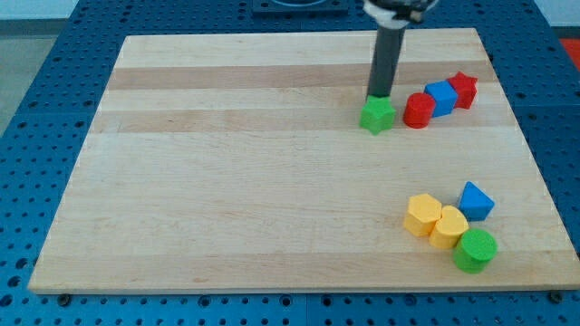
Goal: Drag the green circle into the red circle
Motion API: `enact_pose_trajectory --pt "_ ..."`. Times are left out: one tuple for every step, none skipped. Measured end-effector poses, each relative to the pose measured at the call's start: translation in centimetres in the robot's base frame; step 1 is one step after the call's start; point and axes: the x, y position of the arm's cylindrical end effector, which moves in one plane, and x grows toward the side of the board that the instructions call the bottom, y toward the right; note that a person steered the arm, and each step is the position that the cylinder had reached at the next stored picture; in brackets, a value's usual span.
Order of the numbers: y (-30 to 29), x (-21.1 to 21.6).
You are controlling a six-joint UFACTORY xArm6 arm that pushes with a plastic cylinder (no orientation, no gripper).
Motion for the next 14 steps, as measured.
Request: enact_pose_trajectory --pt "-3.5 2.1" --pt "-5.3 2.8" --pt "-5.7 2.8" --pt "-9.9 7.8" --pt "-11.8 15.3" --pt "-9.6 22.9" --pt "-6.5 25.1" --pt "3.7 25.0" --pt "14.0 25.0" --pt "14.5 25.0" --pt "14.5 24.7" --pt "12.9 21.6" --pt "11.4 16.4" --pt "9.5 12.5"
